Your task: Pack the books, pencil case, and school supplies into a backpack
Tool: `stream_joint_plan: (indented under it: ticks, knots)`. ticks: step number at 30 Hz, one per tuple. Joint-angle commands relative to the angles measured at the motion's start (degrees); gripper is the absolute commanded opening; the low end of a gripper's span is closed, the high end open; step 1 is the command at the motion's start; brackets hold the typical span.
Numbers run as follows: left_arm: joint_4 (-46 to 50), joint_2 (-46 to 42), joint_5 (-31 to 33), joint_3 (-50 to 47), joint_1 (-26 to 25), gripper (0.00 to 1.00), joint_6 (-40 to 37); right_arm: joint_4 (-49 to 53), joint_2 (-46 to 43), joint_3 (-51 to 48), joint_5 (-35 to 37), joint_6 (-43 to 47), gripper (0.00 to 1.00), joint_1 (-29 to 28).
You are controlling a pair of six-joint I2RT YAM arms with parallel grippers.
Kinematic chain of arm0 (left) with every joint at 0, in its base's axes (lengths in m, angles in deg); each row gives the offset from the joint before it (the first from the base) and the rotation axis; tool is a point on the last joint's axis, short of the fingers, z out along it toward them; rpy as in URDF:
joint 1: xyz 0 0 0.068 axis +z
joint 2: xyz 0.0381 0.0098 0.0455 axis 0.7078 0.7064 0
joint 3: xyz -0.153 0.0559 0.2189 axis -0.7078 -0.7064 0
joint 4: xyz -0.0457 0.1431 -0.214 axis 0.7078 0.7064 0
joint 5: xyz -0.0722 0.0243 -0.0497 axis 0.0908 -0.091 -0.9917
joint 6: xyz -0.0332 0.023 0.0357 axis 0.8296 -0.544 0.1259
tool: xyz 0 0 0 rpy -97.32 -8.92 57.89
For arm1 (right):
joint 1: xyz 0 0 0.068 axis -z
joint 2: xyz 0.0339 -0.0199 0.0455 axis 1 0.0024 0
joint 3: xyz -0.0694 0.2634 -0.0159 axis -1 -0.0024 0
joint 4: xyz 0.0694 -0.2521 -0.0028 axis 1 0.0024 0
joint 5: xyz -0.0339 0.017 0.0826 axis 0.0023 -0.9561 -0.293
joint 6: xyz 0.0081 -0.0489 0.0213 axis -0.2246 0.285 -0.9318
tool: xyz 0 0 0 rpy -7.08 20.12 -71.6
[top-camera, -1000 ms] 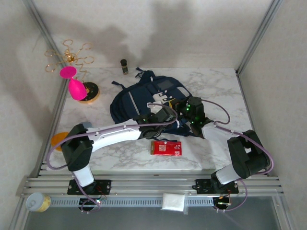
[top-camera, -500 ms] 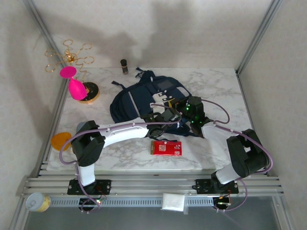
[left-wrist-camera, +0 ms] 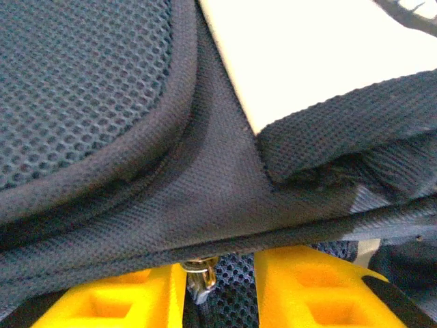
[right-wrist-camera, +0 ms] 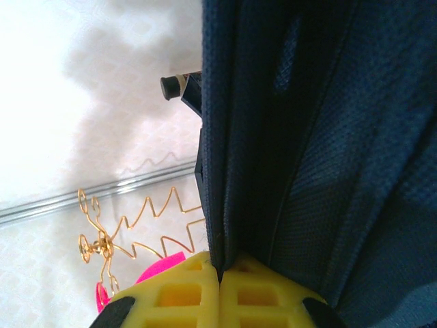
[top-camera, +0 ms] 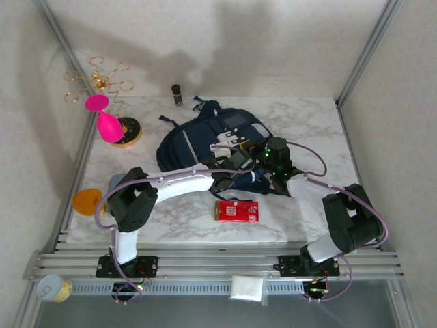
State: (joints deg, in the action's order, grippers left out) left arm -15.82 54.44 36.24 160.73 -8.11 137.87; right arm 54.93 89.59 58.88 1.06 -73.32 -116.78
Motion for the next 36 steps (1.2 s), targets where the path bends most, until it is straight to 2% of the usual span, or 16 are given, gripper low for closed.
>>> stream_joint_plan:
  ticks: [1,8,11,13,19,23,29,30,33,36]
  knots:
    - [-0.8,0.3,4.0,0.7,1.5,0.24,2.3,-7.7,-1.3,2.1,-1.4,-0.9,0.00,-0.8]
    - [-2.3,-3.4,3.5,-2.7,1.5,0.05,0.8,-6.9,-1.7,2.9,-0.9,0.2,0.00,-0.2]
    - [-2.3,-6.0,3.3,-4.7,1.4,0.00,0.6,-6.7,-1.8,2.9,-0.9,0.7,0.00,0.1]
    - [-2.5,-8.1,2.5,-6.4,1.4,0.00,-0.1,-6.2,-1.8,3.2,-1.1,1.3,0.00,0.7]
    - [-1.0,-14.8,-4.9,-12.8,0.8,0.00,-5.6,-3.5,-1.0,5.8,-4.7,4.7,0.00,5.4]
    - [0.2,-19.6,-8.2,-18.4,0.8,0.00,-9.7,-3.3,2.3,9.0,-8.8,6.2,0.00,9.0]
    - [0.4,-22.5,-12.3,-20.3,1.4,0.00,-16.3,-0.1,10.0,17.5,-13.3,10.2,0.00,12.3]
    - [0.4,-22.2,-12.6,-20.2,1.7,0.00,-16.8,1.5,11.1,19.1,-13.9,11.4,0.00,12.4]
    - [-2.4,-21.0,-15.2,-18.8,1.9,0.00,-19.2,14.9,12.4,25.9,-13.1,19.1,0.00,11.2]
    - [-5.4,-19.6,-15.5,-17.4,2.1,0.00,-19.7,19.7,9.5,23.4,-12.8,22.2,0.27,10.4]
